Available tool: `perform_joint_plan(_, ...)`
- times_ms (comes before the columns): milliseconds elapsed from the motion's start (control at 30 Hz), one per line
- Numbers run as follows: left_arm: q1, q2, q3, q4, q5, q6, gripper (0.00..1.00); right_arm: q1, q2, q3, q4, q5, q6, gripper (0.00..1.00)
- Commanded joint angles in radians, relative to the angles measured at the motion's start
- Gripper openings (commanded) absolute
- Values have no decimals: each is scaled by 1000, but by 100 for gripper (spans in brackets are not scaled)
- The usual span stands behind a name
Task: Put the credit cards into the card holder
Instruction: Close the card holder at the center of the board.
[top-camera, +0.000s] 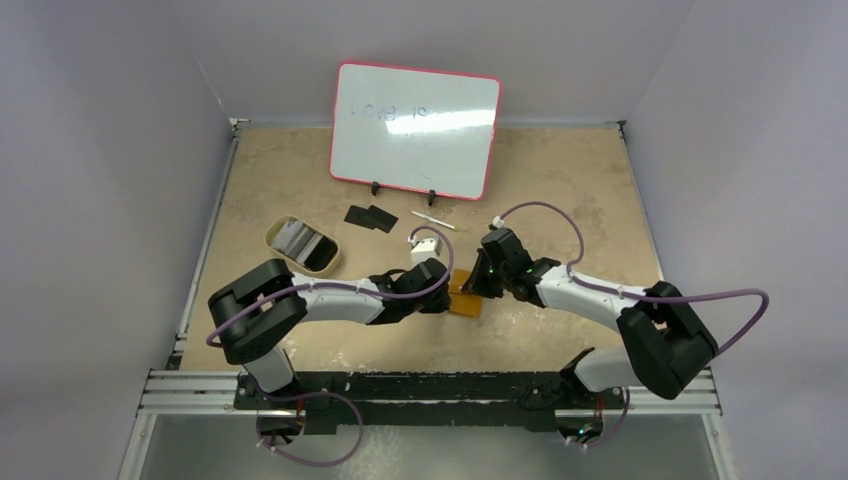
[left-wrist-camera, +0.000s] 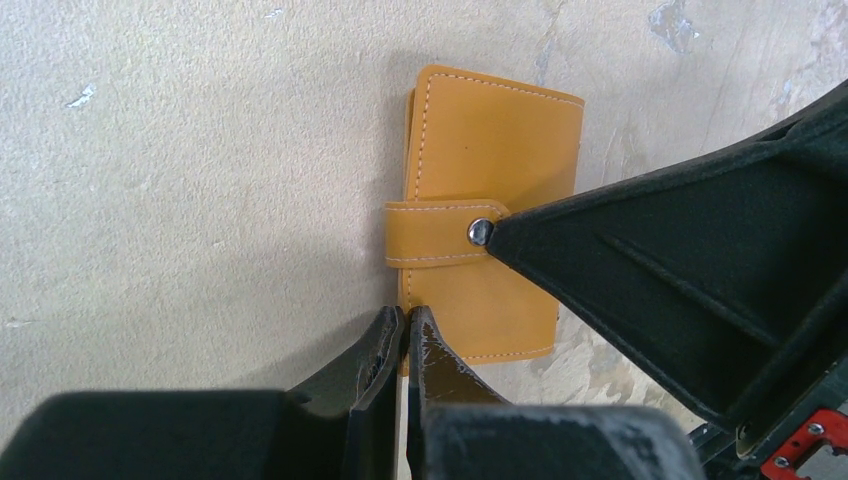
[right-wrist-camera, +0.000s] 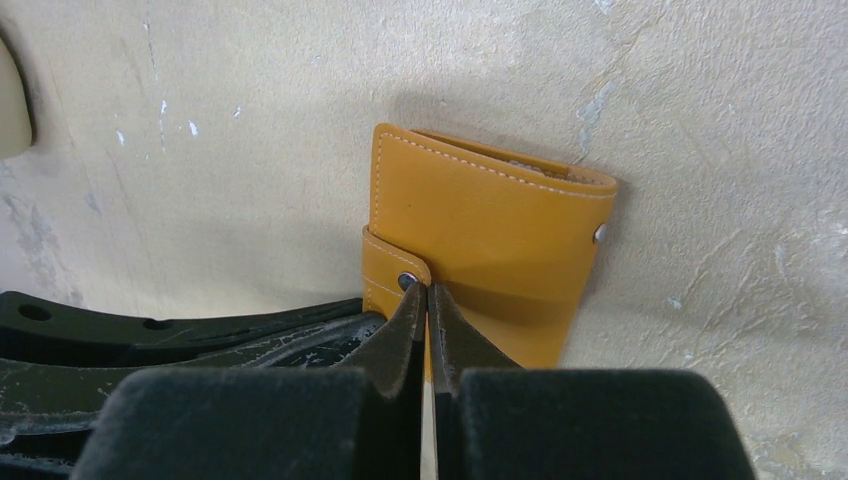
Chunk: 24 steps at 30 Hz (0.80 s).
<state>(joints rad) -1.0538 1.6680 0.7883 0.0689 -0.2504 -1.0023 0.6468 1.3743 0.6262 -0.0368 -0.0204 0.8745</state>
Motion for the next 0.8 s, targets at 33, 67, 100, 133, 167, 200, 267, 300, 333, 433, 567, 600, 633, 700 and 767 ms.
perform_joint_plan(33, 8, 46, 6, -61, -24, 31, 0, 2, -10, -20, -42, 9, 3, 0)
perform_joint_plan(67, 9, 45, 6, -61, -23, 32, 0, 3, -6, -18, -43, 10, 2, 0)
perform_joint_plan(100, 8, 45, 6, -63, -25, 32, 0, 4, -1, -17, -45, 12, 1, 0)
perform_joint_plan(133, 9, 45, 6, -64, -25, 31, 0, 5, 5, -18, -46, 12, -1, 0)
perform_joint_plan(167, 10, 45, 6, -65, -25, 31, 0, 6, 9, -17, -45, 8, -2, 0)
perform_joint_plan(200, 10, 45, 6, -64, -24, 32, 0, 8, 14, -19, -45, 6, -3, 0)
perform_joint_plan(267, 9, 48, 6, -62, -25, 32, 0, 8, 21, -17, -45, 10, -3, 0)
perform_joint_plan(300, 8, 47, 6, -59, -24, 32, 0, 8, 23, -19, -44, 13, -3, 0)
perform_joint_plan(333, 8, 47, 6, -58, -22, 32, 0, 8, 24, -17, -42, 19, -1, 0)
perform_joint_plan(433, 8, 47, 6, -60, -19, 34, 0, 8, 43, -5, -62, -3, -1, 0)
perform_joint_plan(567, 7, 52, 6, -50, -3, 39, 0, 8, 58, 28, -90, -4, -2, 0)
perform_joint_plan(600, 6, 54, 6, -48, -1, 37, 0, 8, 66, 38, -95, -7, -5, 0)
perform_joint_plan(633, 6, 55, 4, -41, 3, 34, 0, 8, 77, 49, -104, -10, -10, 0)
perform_joint_plan(700, 2, 57, 1, -27, 10, 31, 0, 8, 100, 59, -107, -18, -15, 0)
perform_joint_plan(767, -2, 62, 6, -24, 15, 33, 0, 9, 126, 67, -116, -18, -19, 0)
